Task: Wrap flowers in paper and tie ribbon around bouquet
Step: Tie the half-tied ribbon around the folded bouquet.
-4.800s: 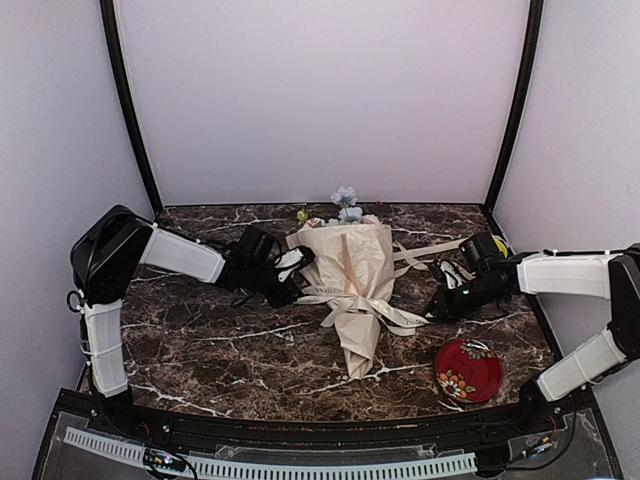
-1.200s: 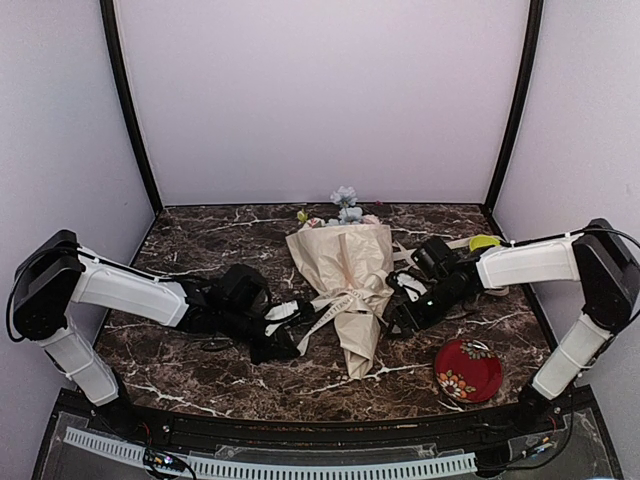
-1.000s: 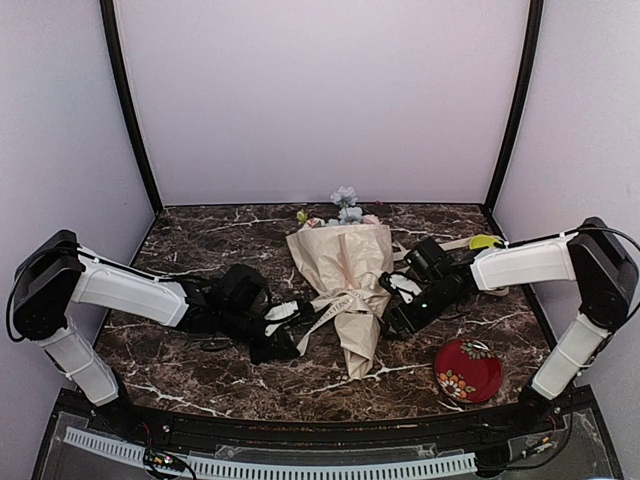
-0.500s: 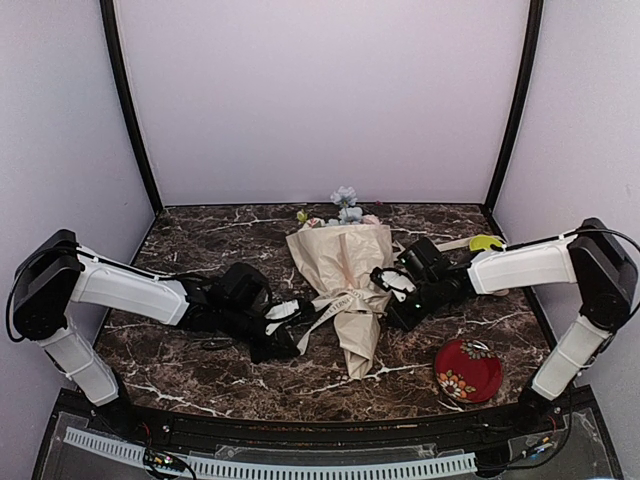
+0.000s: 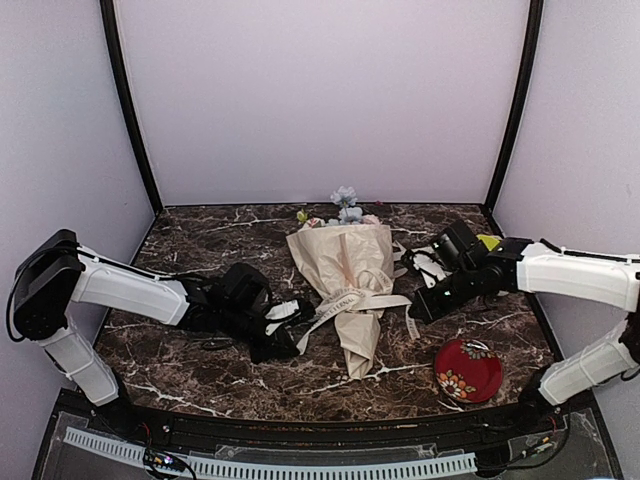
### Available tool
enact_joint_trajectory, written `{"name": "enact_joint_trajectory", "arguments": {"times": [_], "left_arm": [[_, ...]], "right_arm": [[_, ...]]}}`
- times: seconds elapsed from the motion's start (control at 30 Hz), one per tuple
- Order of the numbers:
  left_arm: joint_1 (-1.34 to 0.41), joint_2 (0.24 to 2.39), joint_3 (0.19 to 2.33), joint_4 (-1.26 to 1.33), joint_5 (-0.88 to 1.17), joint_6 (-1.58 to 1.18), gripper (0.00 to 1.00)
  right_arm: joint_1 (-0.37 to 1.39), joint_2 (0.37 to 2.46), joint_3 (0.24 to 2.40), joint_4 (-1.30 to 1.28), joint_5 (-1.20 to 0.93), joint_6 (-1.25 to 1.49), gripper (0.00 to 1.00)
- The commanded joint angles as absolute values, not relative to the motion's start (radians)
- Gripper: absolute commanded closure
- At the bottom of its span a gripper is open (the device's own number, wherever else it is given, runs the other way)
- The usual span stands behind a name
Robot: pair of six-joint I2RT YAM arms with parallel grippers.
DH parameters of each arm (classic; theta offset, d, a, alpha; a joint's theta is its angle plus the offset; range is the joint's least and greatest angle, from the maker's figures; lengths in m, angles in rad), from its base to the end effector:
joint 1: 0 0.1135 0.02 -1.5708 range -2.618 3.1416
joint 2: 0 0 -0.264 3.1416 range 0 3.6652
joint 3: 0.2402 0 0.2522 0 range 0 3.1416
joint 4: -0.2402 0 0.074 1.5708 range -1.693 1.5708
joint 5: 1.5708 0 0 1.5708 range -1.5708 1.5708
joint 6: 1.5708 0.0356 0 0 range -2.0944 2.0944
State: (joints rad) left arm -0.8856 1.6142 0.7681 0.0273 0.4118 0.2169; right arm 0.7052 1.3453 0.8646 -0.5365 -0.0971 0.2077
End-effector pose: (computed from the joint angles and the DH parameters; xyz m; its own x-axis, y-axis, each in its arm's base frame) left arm 0.1862 -0.2503 0.1558 -0.2614 0.6315 -0.7300 0.9614 0.2379 -0.1385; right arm 0.1984 0.1734 0.2177 -0.7749 -0.3900 -0.4974 -0.5357 0.8230 0.1891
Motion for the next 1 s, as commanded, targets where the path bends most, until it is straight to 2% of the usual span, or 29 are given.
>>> {"name": "enact_joint_trajectory", "arguments": {"times": [0.0,0.27,0.47,0.83,0.93,0.97], "left_arm": [[-0.89,1.617,0.772,0.0,0.429,0.224,1.0],[-0.89,1.634,0.777,0.001,0.43,0.229,1.0],[-0.89,1.634,0.773,-0.007,0.435,0.221,1.0],[-0.953,1.629,0.802,-0.077,0.462,0.254,1.0],[-0.981,1.626,0.808,-0.114,0.453,0.255,1.0],[-0.988,1.622,0.808,-0.123,0.45,0.258,1.0]], "right_arm": [[0.653,1.253,0.872,-0.702,-0.203,0.394,1.0],[0.578,1.126,0.824,-0.795,-0.348,0.526,1.0],[0.459,1.059,0.79,-0.911,-0.342,0.586,1.0],[0.413,1.007,0.582,-0.749,-0.469,0.681,1.0],[0.413,1.002,0.545,-0.717,-0.465,0.711,0.95],[0.413,1.002,0.527,-0.696,-0.472,0.723,0.9]]}}
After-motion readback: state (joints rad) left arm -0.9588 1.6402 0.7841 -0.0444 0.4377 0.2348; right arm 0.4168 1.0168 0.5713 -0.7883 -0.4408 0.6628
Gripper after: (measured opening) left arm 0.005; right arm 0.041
